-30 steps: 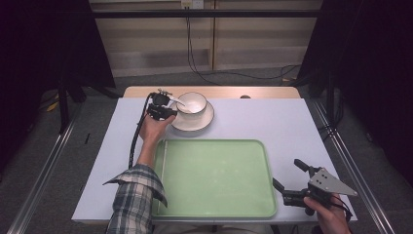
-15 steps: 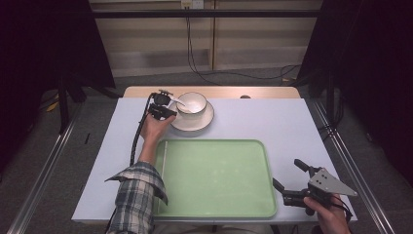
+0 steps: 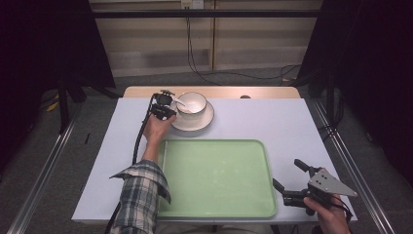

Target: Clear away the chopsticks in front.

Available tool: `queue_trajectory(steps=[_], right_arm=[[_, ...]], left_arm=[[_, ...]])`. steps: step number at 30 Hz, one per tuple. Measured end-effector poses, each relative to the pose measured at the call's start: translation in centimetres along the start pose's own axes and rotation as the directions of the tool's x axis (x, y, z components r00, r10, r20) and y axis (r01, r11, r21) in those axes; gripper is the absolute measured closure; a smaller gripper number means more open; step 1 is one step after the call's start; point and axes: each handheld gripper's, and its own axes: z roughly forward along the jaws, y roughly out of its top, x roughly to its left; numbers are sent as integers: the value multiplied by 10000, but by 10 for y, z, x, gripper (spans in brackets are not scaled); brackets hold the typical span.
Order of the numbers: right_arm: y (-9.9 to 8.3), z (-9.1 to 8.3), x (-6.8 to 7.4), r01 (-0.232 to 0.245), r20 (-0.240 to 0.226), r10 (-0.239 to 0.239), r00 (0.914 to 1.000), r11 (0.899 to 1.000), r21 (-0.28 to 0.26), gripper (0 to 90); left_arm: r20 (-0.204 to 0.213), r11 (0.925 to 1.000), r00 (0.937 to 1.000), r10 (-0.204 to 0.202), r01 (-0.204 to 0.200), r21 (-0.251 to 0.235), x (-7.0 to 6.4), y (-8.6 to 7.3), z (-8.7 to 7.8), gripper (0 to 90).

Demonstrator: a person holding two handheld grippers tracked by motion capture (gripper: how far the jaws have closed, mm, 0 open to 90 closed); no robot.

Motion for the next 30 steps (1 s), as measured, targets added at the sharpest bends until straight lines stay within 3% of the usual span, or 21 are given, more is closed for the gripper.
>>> queue_trajectory(steps=[14, 30], right_arm=[[0, 0, 0, -34, 92, 34, 10000, 10000, -12, 22], [0, 0, 0, -37, 95, 37, 9999, 10000, -25, 22]], left_arm=[[58, 9996, 9996, -269, 269, 73, 1, 0, -3, 854], [-17, 9984, 9989, -471, 470, -320, 4, -2, -18, 856]])
